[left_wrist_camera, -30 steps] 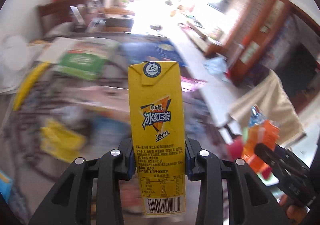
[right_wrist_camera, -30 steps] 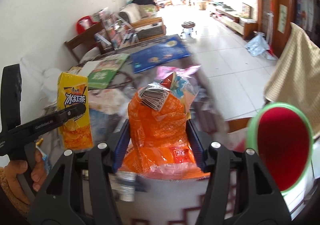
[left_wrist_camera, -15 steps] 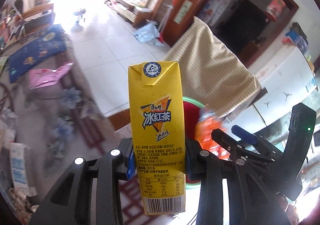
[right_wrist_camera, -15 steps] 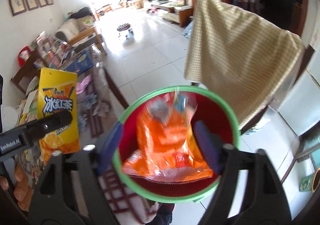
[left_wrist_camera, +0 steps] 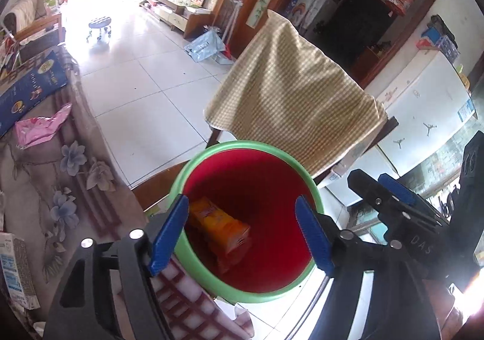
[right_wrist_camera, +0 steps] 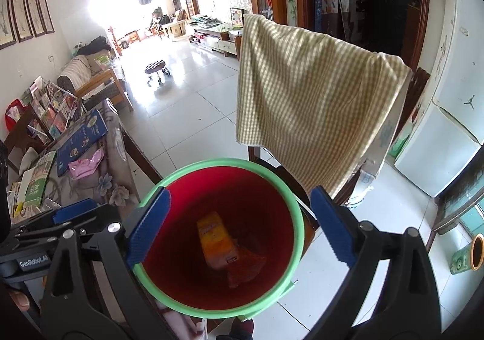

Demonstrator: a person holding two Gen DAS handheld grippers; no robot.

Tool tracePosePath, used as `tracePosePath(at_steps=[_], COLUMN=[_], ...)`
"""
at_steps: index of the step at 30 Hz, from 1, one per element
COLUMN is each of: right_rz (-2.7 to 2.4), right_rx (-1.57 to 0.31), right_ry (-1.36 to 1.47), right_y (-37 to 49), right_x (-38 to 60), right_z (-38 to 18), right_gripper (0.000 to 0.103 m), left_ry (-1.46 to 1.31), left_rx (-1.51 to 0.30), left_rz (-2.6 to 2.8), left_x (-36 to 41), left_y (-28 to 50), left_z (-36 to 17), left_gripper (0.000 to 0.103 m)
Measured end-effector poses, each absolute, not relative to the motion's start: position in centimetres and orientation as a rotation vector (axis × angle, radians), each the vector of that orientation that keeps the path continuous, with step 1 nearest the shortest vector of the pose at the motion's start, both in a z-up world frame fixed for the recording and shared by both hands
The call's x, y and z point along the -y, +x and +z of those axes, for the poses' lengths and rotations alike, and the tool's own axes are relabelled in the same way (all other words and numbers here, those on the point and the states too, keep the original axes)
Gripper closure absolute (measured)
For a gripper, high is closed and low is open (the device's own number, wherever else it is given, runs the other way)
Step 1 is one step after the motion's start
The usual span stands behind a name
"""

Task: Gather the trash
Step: 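Move both grippers back to the table toward the next trash items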

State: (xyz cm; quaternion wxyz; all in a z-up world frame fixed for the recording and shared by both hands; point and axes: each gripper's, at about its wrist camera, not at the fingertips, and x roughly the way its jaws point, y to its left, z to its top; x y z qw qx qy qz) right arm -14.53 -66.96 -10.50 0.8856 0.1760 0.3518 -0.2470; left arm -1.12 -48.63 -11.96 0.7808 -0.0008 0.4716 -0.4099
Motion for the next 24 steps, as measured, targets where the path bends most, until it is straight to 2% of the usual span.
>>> tracePosePath(at_steps=[9,17,24], right_rz=[-0.362,-0.181,-0.101], right_rx=[-0.753,-0.799,-0.833], right_ry=[0.313,0.231,0.184], right_y=[-10.2,-5.9,-3.7], right_x=[61.1,52.2,44.5], right_z=[-10.0,-10.3,-11.0], right_gripper=[0.008,0.006,0.006], left_ry=[0.055,-0.034,-0.307], left_rx=[-0.803,-0.763,-0.876], left_rz=[-0.664,-0.46,-0.153], left_x=[40.6,29.1,14.4], left_y=[-1.6,0.2,2.4], left_z=[-9.1,-7.8,-11.3], left_gripper=[0.008,0.008,0.008])
